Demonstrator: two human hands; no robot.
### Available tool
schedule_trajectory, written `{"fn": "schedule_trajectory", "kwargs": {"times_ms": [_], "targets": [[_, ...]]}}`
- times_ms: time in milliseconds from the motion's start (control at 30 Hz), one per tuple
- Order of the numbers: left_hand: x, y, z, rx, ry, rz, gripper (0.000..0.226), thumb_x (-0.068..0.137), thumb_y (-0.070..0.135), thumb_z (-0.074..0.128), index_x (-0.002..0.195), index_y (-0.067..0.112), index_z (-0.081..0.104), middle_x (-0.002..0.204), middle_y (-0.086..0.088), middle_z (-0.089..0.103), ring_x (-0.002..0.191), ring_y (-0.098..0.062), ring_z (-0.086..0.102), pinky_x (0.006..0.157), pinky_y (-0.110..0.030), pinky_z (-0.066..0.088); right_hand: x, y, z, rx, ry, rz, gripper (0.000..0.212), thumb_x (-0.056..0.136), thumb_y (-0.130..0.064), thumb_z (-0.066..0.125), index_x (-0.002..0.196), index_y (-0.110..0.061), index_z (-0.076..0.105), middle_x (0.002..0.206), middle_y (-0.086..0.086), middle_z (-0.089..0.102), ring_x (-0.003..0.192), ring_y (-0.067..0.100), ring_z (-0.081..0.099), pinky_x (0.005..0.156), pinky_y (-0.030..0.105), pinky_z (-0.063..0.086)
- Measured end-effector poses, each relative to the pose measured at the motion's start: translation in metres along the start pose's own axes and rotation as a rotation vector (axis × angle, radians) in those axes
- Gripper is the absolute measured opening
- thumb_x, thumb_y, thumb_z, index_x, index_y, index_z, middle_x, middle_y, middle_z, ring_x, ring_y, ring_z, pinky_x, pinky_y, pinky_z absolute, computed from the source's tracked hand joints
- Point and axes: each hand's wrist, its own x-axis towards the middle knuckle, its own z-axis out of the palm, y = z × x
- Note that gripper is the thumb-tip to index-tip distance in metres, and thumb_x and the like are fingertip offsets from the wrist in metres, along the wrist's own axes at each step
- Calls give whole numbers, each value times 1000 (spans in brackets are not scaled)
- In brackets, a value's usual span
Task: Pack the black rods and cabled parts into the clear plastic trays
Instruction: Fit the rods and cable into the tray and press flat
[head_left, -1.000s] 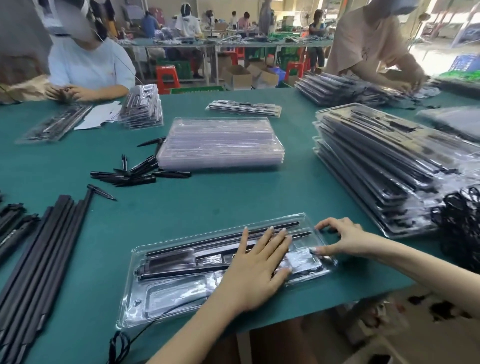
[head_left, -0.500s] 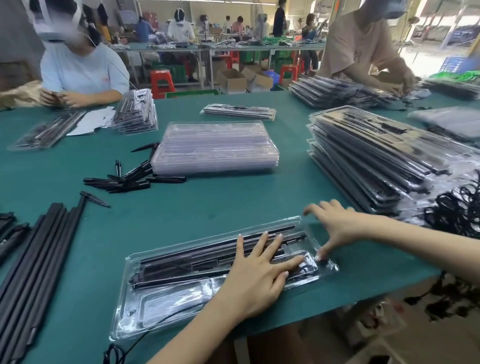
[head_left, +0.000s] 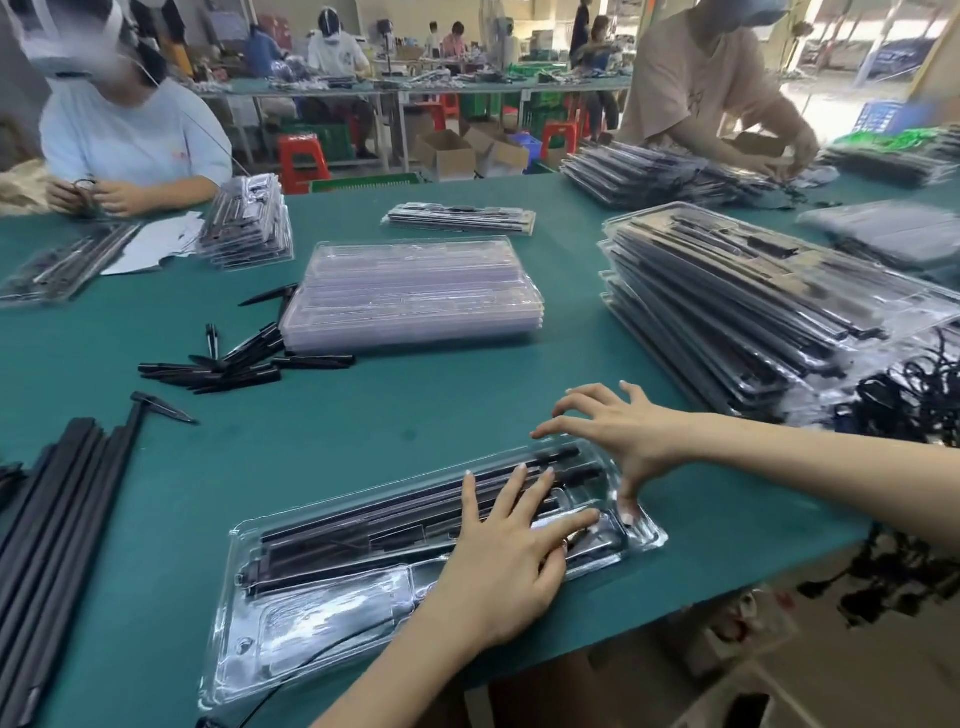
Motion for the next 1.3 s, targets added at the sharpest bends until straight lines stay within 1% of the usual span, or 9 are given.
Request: {"fn": "schedule_trajectory", "kwargs": {"times_ms": [133,267,333,400,500,633,800,1067,1300], "targets": [[19,10,-4,-72,-9,-46,33,96,46,30,128,42,39,148,1,21,144,-16,3,109,-61,-17,-4,1,-1,32,30,-19,123,46,-51,88,143,-49,13,144,-8,19,138,14,7,106,67,18],[29,14,5,-45,37,-35,42,97,56,25,135,38,29,152,6,14,145,-7,-5,107,-55,-27,-21,8,6,164,118,169,122,45,-64,83,144,-42,15,140,-7,28,132,15,23,103,52,32],[28,11,8,-17,37,-31,52,96,58,19,145,42,13,159,7,1,145,-7,-15,107,-54,-28,-38,12,22,421,210,327,82,62,-60,78,128,-27,44,121,-3,49,117,15,45,93,33,41],[28,10,10,-1,33,-27,57,95,61,15,148,44,0,160,8,-2,144,-7,-19,107,-56,-27,-55,11,40,671,213,448,38,79,-58,65,92,-22,64,91,0,67,85,13,62,71,22,44],[28,12,8,-19,53,-34,61,95,61,16,148,40,-3,160,10,2,144,-4,-17,108,-54,-27,-67,-2,54,823,127,437,46,87,-58,53,65,-20,61,67,-5,63,62,8,56,60,23,40],[25,12,6,-96,111,-32,63,95,59,25,149,37,0,158,17,6,144,0,-14,110,-51,-25,-65,-13,51,1031,110,468,37,85,-49,64,70,-15,60,65,0,57,61,12,50,61,24,37],[26,10,0,-185,183,-22,64,94,57,32,148,36,3,156,22,8,144,1,-10,111,-46,-26,-58,-20,48,1672,25,524,20,88,-12,66,72,0,61,56,6,57,44,10,45,44,18,37],[22,11,2,-216,143,-29,65,94,57,33,149,33,8,156,16,16,145,-1,-3,111,-45,-26,-53,-22,45,1493,-31,470,27,91,-8,63,67,5,59,51,10,62,38,10,50,41,16,37],[20,13,2,-188,181,-21,62,95,55,35,148,32,12,155,17,20,145,-1,-2,112,-46,-23,-48,-27,39,1286,-76,556,32,93,-11,59,62,-5,56,46,5,59,37,10,45,40,18,29]]}}
